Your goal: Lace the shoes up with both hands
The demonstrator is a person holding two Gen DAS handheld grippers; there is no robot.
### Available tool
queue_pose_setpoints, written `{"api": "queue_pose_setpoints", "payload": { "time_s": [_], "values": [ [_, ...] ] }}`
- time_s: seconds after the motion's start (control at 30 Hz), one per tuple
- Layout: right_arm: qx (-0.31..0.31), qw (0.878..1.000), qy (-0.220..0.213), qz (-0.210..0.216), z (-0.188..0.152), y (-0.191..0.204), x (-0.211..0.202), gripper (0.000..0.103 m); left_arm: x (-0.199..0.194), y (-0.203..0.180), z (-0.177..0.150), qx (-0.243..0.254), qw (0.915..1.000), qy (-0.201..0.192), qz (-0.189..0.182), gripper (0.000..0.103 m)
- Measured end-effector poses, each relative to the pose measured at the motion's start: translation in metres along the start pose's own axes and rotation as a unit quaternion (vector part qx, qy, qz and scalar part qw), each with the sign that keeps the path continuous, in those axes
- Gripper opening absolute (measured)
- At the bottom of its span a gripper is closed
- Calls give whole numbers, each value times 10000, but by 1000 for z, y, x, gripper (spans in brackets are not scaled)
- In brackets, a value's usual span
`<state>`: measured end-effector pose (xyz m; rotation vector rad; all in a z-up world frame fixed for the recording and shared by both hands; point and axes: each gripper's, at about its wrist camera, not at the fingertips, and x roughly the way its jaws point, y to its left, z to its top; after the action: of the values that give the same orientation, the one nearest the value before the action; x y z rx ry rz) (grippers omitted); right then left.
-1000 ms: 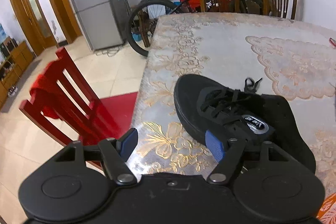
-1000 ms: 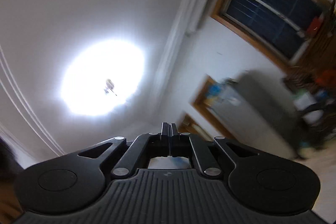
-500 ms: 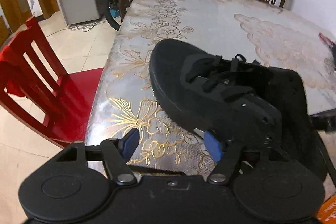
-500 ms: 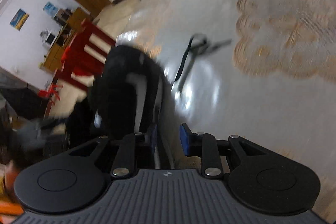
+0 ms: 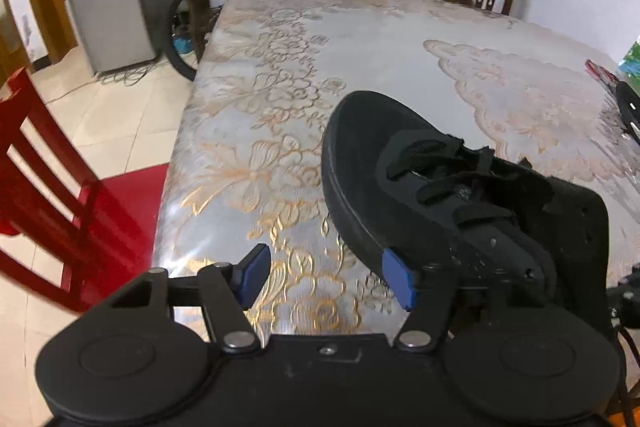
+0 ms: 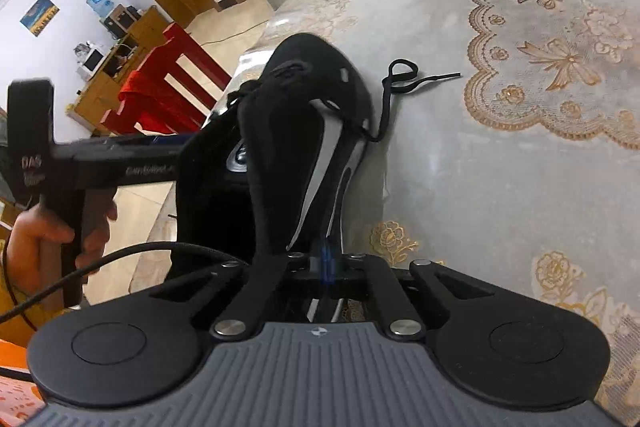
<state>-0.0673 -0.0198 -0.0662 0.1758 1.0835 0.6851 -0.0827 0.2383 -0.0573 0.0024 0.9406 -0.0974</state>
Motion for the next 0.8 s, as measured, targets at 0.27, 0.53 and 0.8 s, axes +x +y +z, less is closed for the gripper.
{"api": "queue_pose_setpoints", "payload": {
  "time_s": [0.27,0.53,0.8],
  "values": [
    [-281,9969,-682,-281,-1,22,-33,12,-8,8,0,189,9998,-80,29,60],
    [-467,9960,-186,742,21,50,-41,38,-51,26,-60,-25,9965,425,-718,63],
    [-385,9972,5,635,17,60,-25,38,-30,26,-79,-942,9907,720,-673,63]
  ]
}}
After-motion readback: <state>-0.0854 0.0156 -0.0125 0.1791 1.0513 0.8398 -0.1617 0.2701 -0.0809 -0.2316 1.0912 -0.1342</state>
